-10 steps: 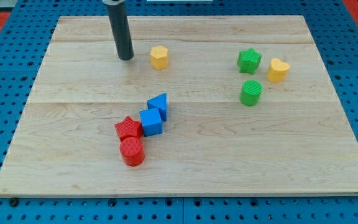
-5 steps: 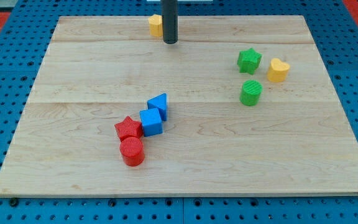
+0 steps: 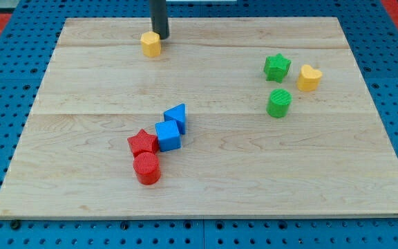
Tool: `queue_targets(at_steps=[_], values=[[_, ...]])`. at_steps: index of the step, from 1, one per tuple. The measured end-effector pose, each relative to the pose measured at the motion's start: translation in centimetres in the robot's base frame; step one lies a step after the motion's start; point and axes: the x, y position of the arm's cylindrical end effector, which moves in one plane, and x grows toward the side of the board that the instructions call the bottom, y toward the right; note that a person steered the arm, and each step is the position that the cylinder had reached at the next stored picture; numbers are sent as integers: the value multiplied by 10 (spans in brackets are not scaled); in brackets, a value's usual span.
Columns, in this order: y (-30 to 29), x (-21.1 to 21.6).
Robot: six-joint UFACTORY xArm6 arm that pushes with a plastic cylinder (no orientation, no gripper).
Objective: Push the yellow hexagon to the top left corner of the board
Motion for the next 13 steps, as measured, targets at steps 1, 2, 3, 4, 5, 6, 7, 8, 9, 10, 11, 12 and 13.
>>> queue_targets(at_steps=[1, 2, 3, 4, 5, 6, 7, 8, 9, 10, 11, 12, 13], values=[[0, 21], [-3, 37], [-44, 44], [-92, 27], [-72, 78], [-107, 51], [-112, 10], [-162, 0], [-136, 34], [-200, 51], [-193, -5], [-185, 14], [-107, 48]])
